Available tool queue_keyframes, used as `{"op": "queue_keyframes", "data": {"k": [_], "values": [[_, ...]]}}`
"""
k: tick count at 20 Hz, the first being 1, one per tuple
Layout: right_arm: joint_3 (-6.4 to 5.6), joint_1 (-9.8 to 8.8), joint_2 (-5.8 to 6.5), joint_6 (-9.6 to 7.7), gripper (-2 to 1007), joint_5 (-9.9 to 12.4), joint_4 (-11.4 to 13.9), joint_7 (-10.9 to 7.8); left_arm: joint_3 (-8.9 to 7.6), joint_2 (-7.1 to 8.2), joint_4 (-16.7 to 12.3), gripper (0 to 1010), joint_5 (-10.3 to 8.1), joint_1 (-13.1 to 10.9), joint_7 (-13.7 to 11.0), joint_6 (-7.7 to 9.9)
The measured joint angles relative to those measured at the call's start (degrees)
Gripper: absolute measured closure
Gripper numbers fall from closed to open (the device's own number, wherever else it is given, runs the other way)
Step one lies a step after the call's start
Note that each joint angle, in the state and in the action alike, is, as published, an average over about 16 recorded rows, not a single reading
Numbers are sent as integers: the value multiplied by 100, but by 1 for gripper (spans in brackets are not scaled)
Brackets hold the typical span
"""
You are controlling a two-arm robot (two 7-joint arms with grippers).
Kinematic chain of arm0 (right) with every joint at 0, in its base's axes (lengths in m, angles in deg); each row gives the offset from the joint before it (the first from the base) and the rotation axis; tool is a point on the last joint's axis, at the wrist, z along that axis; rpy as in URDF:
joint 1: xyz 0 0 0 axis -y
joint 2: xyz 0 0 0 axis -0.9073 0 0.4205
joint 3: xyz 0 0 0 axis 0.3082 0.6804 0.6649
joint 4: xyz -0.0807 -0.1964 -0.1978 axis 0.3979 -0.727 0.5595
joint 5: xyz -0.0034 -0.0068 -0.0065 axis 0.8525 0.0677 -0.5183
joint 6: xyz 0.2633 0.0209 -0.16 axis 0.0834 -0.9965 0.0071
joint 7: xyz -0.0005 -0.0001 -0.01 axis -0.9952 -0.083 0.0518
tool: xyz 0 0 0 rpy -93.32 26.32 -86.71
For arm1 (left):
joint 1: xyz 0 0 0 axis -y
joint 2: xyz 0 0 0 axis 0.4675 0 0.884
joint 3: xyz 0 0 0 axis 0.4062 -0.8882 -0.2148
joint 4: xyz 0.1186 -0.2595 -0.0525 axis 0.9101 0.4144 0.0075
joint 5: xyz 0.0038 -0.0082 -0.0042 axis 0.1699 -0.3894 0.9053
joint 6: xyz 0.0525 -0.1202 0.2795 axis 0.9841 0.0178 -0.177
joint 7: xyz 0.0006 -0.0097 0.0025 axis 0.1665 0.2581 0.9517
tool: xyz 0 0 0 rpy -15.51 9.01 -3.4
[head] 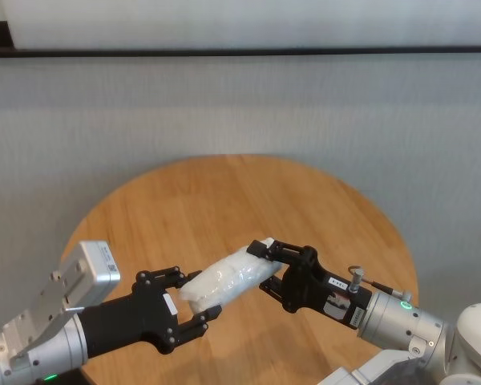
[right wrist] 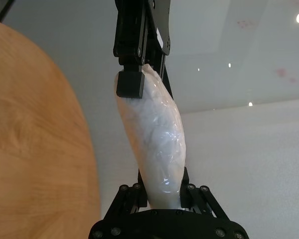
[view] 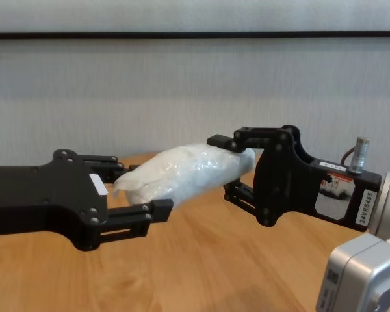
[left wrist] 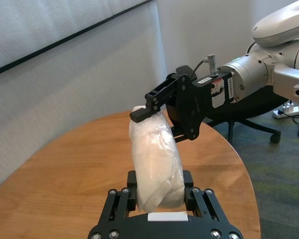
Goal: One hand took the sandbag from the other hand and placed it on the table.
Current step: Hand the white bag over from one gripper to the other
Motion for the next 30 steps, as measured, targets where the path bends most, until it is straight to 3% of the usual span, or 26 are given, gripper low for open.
{"op": "queue_keyframes", "data": {"k": [22, 30], "values": [[0, 0, 0, 0, 674, -1, 0, 0, 0, 0, 0, 449, 0, 0, 0, 0], [0, 0, 0, 1, 674, -1, 0, 0, 0, 0, 0, 327, 0, 0, 1, 0]]}}
